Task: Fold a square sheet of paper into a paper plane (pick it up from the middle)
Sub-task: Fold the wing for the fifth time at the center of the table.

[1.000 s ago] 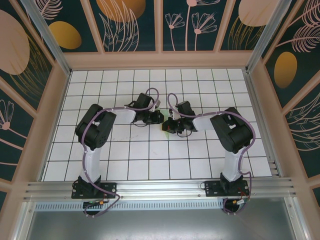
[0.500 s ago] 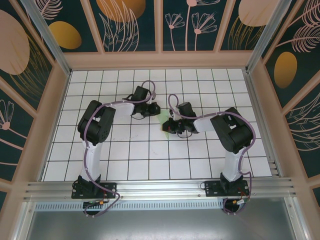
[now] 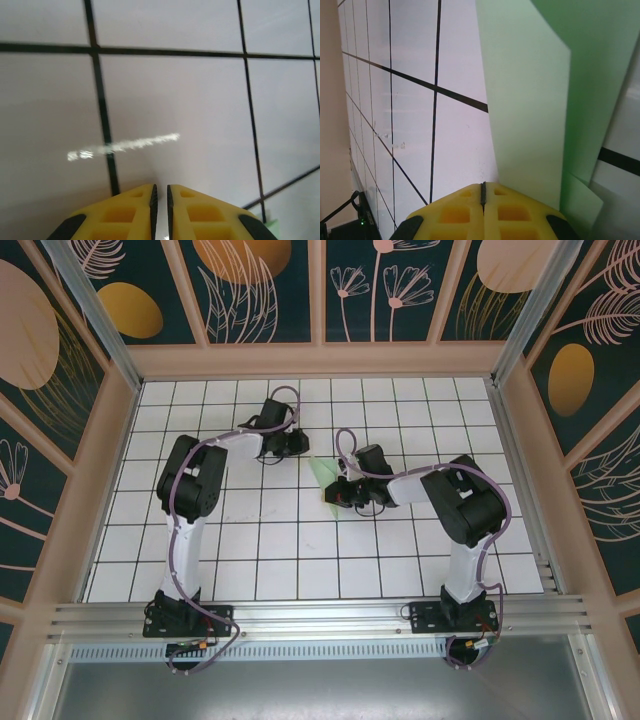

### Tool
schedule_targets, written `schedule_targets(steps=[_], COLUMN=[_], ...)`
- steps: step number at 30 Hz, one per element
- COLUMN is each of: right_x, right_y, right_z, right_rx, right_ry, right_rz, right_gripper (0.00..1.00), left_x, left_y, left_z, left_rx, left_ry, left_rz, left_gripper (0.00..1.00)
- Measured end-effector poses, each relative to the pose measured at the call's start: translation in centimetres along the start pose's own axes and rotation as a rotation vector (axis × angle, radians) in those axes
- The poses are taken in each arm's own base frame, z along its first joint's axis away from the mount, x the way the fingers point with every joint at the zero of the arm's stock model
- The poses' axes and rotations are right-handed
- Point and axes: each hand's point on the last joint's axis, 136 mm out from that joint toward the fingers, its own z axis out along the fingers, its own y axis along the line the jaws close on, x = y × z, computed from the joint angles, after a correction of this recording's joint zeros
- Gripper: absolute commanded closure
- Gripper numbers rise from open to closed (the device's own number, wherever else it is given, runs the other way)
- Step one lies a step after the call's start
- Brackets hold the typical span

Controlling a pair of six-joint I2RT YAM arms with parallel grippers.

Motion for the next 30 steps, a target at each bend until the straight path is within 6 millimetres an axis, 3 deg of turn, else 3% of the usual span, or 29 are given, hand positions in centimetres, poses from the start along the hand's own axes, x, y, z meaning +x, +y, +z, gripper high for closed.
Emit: schedule_targets(steps=[4,7,11,14,20,25,30], right_x=[0.0,-0.2,-0.6,-0.9,-1.2,-1.2,-1.2], right_y=[0.3,0.8,1.7,2.2,2.6,2.7,2.6], right_z=[0.2,0.8,1.9,2.6,3.1,3.2,3.2], right_rx=[-0.01,-0.035,-0.067,-0.084,-0.1,-0.096,-0.093], right_ry=[0.025,0.062,0.109,0.133,0.171,0.183,0.188], right_rz=[-0.024,-0.05,-0.105,-0.143,-0.18,-0.185,-0.18], right_gripper=[0.97,0.97,0.97,0.97,0.97,0.97,0.97], left_x=[-1.4,-1.8,-1.5,-0.5,4.6,7.0,8.8], left_y=[2.0,2.6,0.8,-0.7,-1.6,-3.8,-3.6], left_z=[-1.0,-3.4,-7.2,-8.7,-7.6,-6.4,-4.9], left_rx=[-0.067,-0.093,-0.03,0.061,0.158,0.201,0.188], left_ry=[-0.052,-0.097,-0.153,-0.163,-0.048,0.015,0.065], left_rz=[-0.02,-0.034,-0.038,-0.042,-0.066,-0.039,-0.048], left_gripper=[0.8,0.8,0.8,0.79,0.8,0.81,0.81])
